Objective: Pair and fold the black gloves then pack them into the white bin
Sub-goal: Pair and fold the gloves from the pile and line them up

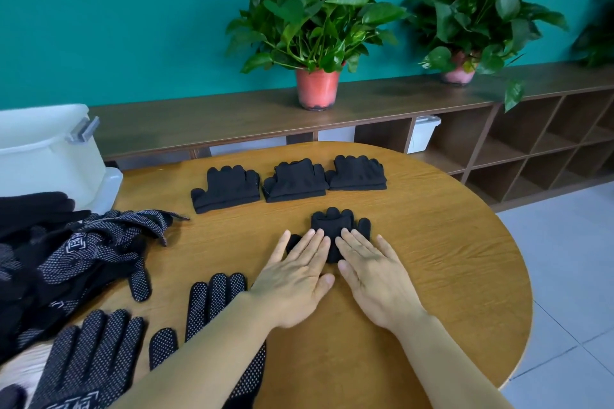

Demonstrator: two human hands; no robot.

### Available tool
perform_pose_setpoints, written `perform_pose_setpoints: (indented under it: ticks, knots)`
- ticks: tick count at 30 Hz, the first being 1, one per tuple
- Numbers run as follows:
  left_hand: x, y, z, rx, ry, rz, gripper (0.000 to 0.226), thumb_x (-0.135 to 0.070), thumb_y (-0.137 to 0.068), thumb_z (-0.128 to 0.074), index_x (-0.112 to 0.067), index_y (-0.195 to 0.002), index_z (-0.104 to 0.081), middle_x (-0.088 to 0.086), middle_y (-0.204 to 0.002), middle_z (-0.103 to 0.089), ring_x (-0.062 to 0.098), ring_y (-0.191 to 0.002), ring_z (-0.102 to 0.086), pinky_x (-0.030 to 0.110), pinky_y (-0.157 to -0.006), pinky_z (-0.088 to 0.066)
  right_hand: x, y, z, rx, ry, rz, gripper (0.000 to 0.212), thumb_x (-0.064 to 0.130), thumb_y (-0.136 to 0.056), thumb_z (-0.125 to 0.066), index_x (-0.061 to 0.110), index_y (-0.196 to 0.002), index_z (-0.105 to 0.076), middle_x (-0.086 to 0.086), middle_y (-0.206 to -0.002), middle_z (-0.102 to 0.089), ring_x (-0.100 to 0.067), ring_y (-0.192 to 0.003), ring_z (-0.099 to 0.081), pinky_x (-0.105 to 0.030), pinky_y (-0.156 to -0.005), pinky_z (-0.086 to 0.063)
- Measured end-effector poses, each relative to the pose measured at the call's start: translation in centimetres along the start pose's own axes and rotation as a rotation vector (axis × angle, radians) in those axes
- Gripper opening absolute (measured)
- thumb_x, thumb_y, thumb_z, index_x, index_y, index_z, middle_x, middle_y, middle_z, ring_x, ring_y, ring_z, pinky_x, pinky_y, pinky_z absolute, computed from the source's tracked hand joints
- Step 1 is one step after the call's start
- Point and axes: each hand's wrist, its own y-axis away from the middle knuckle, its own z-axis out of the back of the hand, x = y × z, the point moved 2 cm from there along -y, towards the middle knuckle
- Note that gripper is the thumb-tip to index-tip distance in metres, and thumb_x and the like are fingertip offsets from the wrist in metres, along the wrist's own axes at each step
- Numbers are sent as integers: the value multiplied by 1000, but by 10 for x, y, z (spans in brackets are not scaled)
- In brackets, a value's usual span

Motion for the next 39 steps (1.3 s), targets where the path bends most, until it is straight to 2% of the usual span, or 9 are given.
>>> perform_pose_setpoints:
  ticks: [7,11,15,18,23,25,29,33,39]
  knots:
    - [5,-17,-1,-46,-69,26,62,-49,-104,-3,-18,-151,23,-4,-158,29,8,-142,32,42,-113,29,-4,-19,-2,-72,43,22,78,54,-93,4,19,-150,-35,5,-156,-31,-5,-148,-12,-31,-120,2]
    - [6,-4,7,-113,-53,38,61,-47,-105,-5,-19,-150,26,-2,-157,33,9,-141,35,45,-114,27,-4,-17,-4,-134,113,46,61,48,-103,-15,17,-147,-43,0,-151,-41,-13,-147,-22,-36,-119,-10]
    - [17,38,19,-233,5,75,59,-48,-103,3,-22,-148,29,-6,-156,35,5,-140,37,42,-114,29,10,-5,-2,-212,167,66,51,38,-103,-27,13,-140,-53,-7,-141,-54,-22,-139,-42,-41,-113,-21]
    - [36,83,23,-310,-13,134,67,-54,-89,20,-23,-147,32,-8,-155,36,3,-139,38,40,-112,29,37,7,-4,-244,165,82,51,37,-102,-27,14,-137,-56,-7,-137,-59,-23,-134,-48,-41,-110,-23]
    - [71,162,20,-368,-39,253,74,-56,-82,26,-23,-149,29,-8,-155,34,5,-140,35,36,-111,32,104,16,-2,-275,155,146,53,38,-103,-23,15,-134,-59,-4,-129,-65,-21,-126,-57,-40,-106,-25]
    - [86,191,14,-417,-50,284,74,-56,-89,20,-19,-153,17,-5,-159,22,9,-146,24,35,-114,26,135,17,2,-302,153,201,53,37,-102,-23,14,-131,-62,-4,-123,-68,-21,-123,-59,-40,-104,-27]
    - [115,245,4,-456,-90,333,61,-45,-106,-14,-9,-149,-40,7,-151,-44,19,-141,-38,38,-116,-6,194,15,6,-307,153,300,63,39,-105,-10,16,-126,-65,-1,-114,-72,-20,-119,-62,-41,-101,-28]
    - [139,286,-2,-529,-89,338,59,-43,-100,-30,-6,-142,-48,6,-142,-55,18,-133,-50,35,-115,-9,235,11,3,-309,138,387,68,39,-105,-6,17,-120,-68,0,-107,-74,-21,-116,-64,-41,-99,-30]
    - [185,305,-5,-604,-107,412,55,-40,-99,-31,-7,-134,-57,4,-135,-61,18,-128,-56,32,-115,-11,269,-14,1,-357,170,483,46,35,-92,-34,20,-111,-73,4,-99,-76,-21,-111,-65,-40,-97,-30]
